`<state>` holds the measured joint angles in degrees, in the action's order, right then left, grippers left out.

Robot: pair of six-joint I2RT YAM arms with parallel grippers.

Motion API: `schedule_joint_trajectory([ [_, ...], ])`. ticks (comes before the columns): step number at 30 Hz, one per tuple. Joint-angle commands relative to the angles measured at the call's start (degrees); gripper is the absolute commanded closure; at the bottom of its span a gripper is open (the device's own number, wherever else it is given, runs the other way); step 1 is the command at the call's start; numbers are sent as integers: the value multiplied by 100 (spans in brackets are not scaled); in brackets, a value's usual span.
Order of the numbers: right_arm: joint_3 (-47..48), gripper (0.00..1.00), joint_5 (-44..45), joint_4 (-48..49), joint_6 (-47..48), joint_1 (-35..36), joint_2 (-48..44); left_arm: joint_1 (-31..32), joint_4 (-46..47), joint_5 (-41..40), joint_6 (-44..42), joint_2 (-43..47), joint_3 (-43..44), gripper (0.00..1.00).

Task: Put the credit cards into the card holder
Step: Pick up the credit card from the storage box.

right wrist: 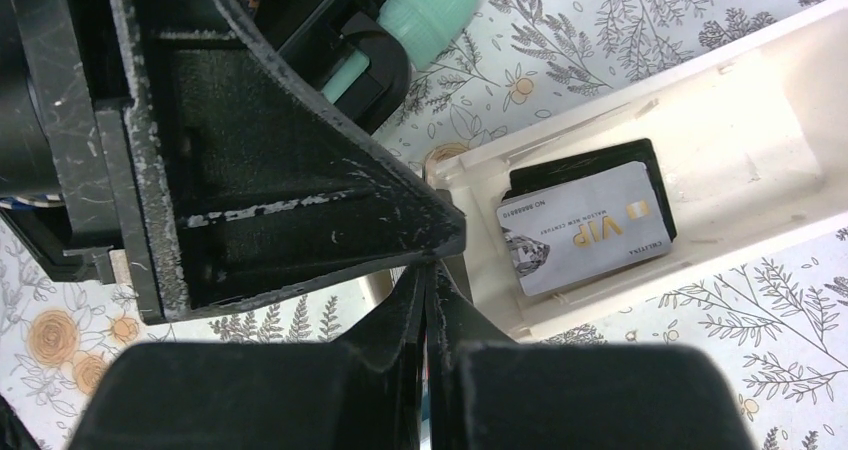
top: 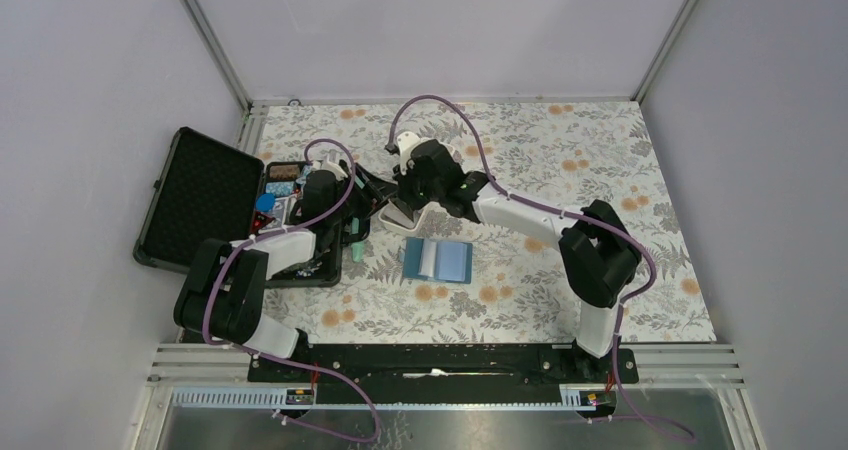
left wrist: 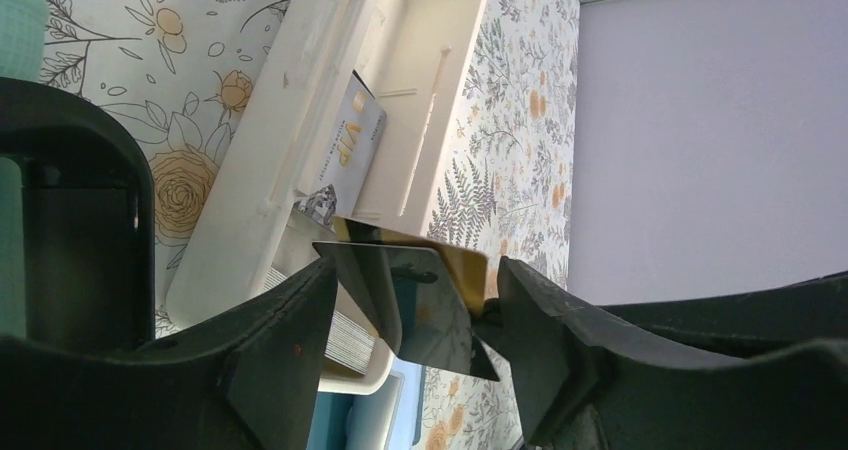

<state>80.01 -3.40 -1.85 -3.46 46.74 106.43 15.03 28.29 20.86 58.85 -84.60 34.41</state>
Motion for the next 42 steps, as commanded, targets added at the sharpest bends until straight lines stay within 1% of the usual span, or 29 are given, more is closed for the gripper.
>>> schedule_joint_trajectory([
  [1,93,100,236,24,299,170,117,18,128,15,47,-34,204,39],
  [4,99,100,277,-7,320,221,141,18,98,4,45,-46,207,40],
  [5,96,100,307,-9,465,241,141,18,90,5,47,-54,214,41],
  [9,74,100,455,-9,551,297,141,18,-6,16,65,-105,227,53],
  [17,80,100,584,-9,669,405,197,18,-306,-40,100,-77,242,71],
  [23,57,100,708,-39,756,501,194,18,-464,-147,303,-57,199,87],
  [29,37,100,733,-66,719,529,128,18,-456,-240,495,-92,148,99],
  [30,34,98,745,-78,664,529,105,18,-468,-265,489,-80,145,100],
  [34,0,88,934,-81,462,529,-28,13,-389,-294,401,-27,84,100],
  [37,-49,79,1418,-102,193,520,-185,-20,-456,-450,276,180,-18,100],
  [39,-82,73,1594,-168,94,492,-287,-49,-650,-631,92,411,-56,100],
  [42,-112,65,1639,-281,-60,439,-424,-93,-1257,-982,-353,789,31,100],
])
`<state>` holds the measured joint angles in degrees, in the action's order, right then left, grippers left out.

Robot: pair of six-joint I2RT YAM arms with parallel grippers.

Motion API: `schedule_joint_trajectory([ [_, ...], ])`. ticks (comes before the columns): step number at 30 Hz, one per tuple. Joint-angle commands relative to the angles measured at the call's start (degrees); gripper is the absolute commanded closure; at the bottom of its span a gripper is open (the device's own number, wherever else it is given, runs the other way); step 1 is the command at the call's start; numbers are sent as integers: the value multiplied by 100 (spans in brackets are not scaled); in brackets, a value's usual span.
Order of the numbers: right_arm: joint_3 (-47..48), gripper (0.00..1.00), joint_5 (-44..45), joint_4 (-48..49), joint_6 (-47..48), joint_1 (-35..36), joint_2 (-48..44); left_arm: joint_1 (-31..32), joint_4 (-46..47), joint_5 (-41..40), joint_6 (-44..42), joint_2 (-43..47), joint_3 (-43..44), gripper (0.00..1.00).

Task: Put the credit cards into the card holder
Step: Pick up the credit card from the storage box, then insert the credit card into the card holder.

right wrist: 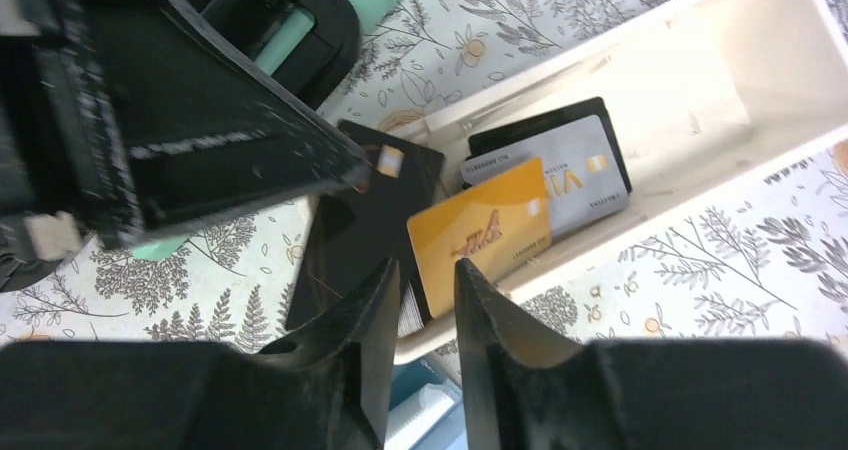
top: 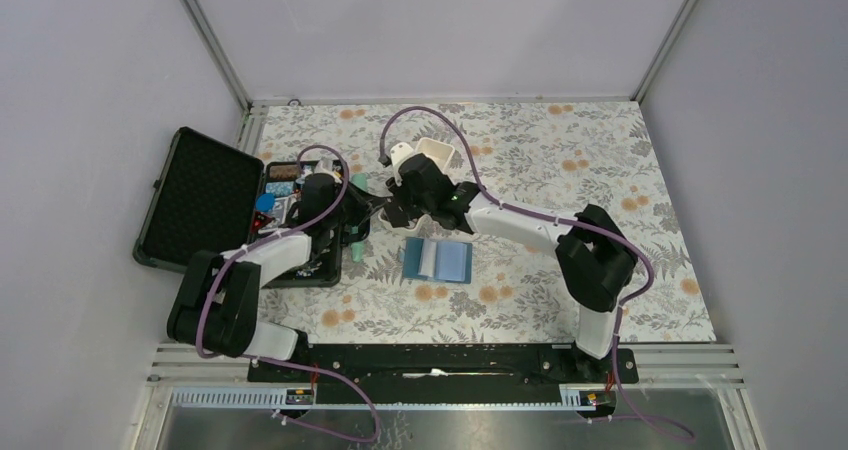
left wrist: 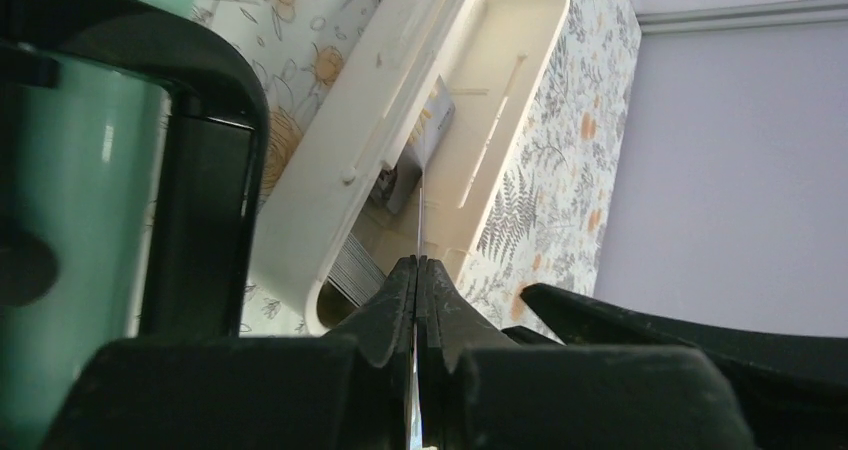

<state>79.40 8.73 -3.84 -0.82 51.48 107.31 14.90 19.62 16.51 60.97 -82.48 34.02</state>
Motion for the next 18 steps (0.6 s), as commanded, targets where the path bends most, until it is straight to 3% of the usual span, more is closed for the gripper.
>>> schedule_joint_trajectory([
  [1,-94,62,438,-96,-363,-48,-565,-90,-618,-666,-690,711,110,100],
  [5,-310,45,467,-108,-524,-90,-835,-125,-1232,-979,-1118,1305,164,100],
  [10,-657,33,411,-102,-702,-180,-1278,-203,-1730,-1155,-1439,1931,78,100],
  [18,-1662,24,-804,124,-1156,-785,-2342,-206,-1580,-141,-2114,3071,-293,100],
])
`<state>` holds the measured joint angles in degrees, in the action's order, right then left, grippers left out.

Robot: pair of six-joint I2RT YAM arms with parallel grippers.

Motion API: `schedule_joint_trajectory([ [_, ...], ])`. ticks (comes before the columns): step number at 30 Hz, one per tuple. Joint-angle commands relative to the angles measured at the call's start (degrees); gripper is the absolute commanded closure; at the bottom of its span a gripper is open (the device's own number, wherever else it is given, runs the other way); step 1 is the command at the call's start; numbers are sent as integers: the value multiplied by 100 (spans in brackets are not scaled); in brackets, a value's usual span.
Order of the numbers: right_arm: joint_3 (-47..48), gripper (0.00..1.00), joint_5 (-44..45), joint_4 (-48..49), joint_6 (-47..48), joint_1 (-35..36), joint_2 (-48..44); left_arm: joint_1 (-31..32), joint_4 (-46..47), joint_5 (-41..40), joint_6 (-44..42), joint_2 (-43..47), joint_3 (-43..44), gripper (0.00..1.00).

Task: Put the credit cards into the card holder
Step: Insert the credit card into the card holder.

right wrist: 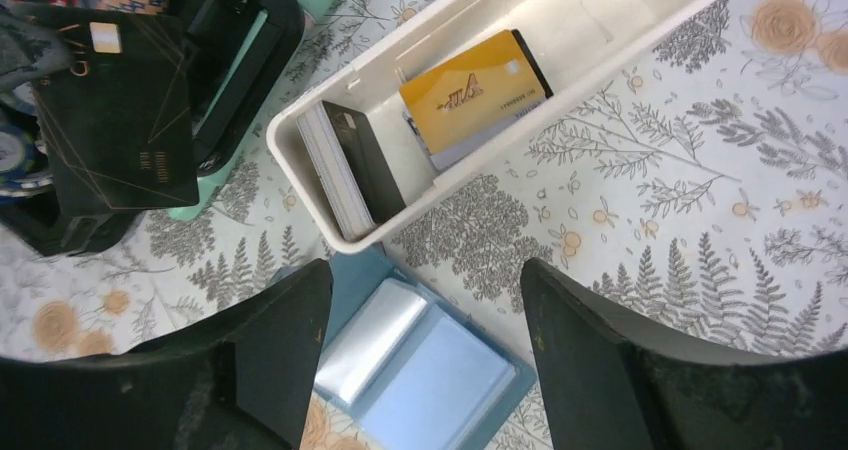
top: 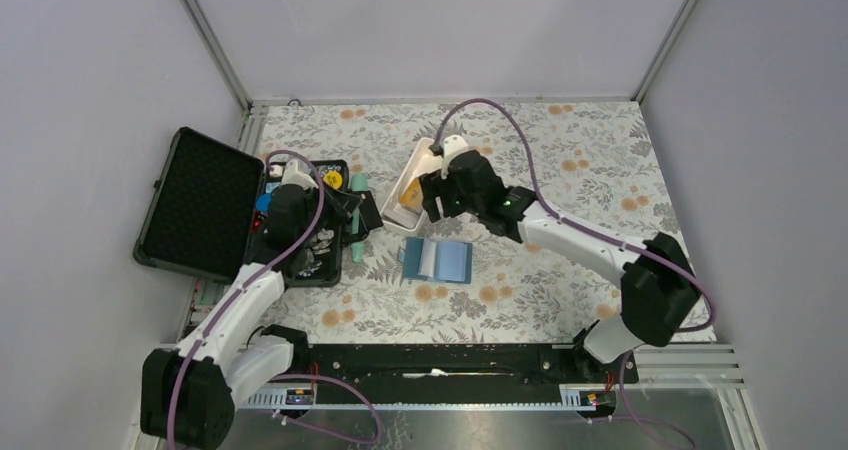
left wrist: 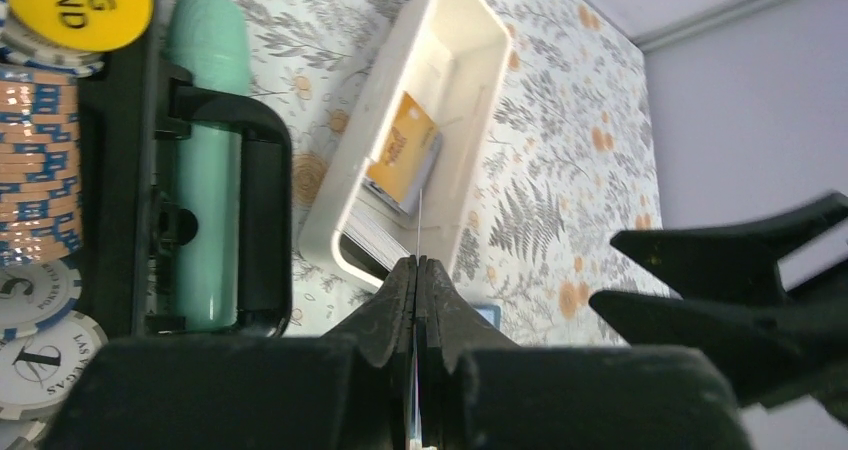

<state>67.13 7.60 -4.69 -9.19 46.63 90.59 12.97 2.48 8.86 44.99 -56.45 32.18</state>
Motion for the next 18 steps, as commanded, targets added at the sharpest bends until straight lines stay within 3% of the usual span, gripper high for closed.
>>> schedule_joint_trajectory([
  [1,-695,22,-1083,331,-335,-342,-867,-14,124,848,-586,580,-126,100],
  [10,-2214,16,-2799,1277,-1470,-543,-2580,151,603,2209,-256,1522,-706,100],
  [14,-2903,17,-2710,1453,-2124,-544,-2959,682,623,1892,41,1689,-982,100],
  [18,-3431,27,-2142,1196,-2539,-548,-3071,1818,584,915,175,1566,-882,100],
])
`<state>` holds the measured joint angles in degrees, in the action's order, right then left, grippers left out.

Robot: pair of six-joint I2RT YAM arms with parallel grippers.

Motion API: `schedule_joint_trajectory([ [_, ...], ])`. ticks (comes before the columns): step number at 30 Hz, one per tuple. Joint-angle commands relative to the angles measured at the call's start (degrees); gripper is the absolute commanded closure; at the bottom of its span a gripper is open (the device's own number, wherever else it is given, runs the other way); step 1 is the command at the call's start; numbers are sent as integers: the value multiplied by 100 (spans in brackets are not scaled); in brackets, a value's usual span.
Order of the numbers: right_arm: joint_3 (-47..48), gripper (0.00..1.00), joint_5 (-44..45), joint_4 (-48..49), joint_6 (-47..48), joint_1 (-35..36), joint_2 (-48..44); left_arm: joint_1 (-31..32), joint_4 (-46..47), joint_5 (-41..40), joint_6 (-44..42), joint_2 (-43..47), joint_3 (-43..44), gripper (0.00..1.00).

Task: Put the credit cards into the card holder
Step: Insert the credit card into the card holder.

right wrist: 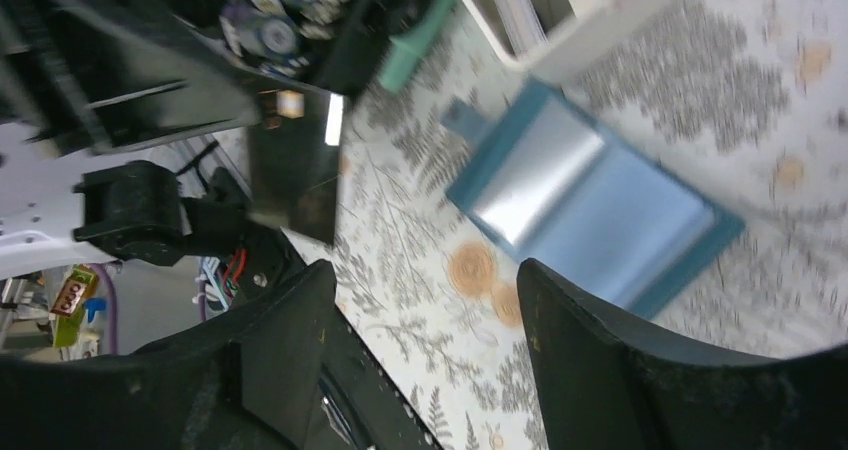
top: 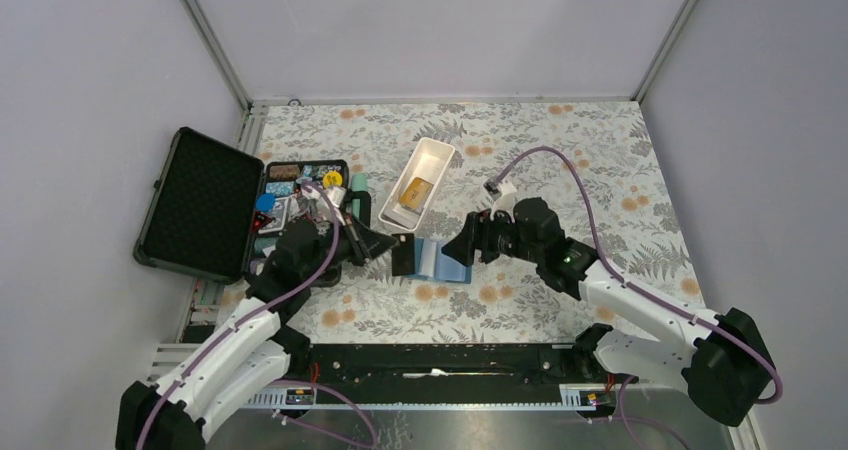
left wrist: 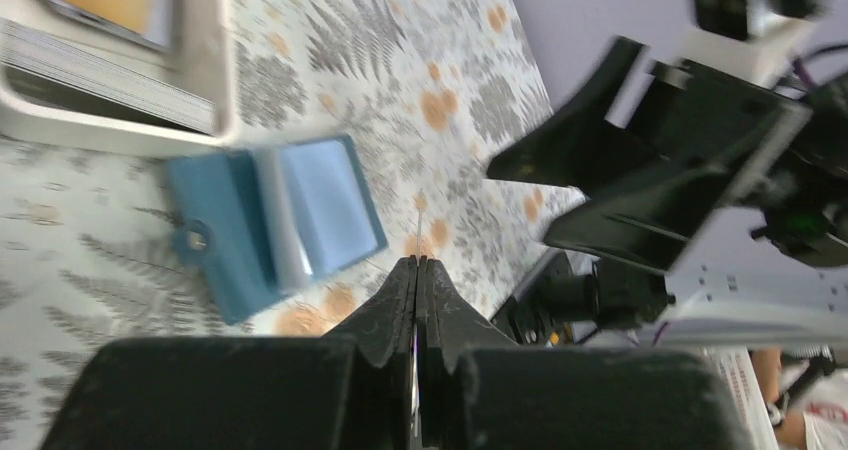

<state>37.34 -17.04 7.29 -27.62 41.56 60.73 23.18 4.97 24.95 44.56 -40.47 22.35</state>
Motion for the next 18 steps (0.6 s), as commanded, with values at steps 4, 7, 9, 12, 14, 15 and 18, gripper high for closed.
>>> schedule_joint_trajectory([
  [4,-849,31,713,-99,-900,-41,-426,1432,141,-1420,141,-488,427,100],
  [7,-1058,32,1313,-358,-1003,-42,-830,1575,127,-1611,147,-936,564,100],
  [9,-1193,32,1633,-392,-979,-36,-1071,1593,293,-1642,182,-1210,561,100],
  [12,-1315,30,1989,-336,-886,-41,-1164,1616,702,-1614,194,-1646,575,100],
  [14,-1297,27,2181,-342,-838,-38,-1015,1656,1009,-1583,198,-1963,641,100],
  [15,-1277,27,2235,-335,-823,-35,-930,1677,1108,-1557,186,-2132,697,100],
  [18,-1203,29,2221,-302,-794,-36,-744,1712,1415,-1497,146,-2568,804,100],
])
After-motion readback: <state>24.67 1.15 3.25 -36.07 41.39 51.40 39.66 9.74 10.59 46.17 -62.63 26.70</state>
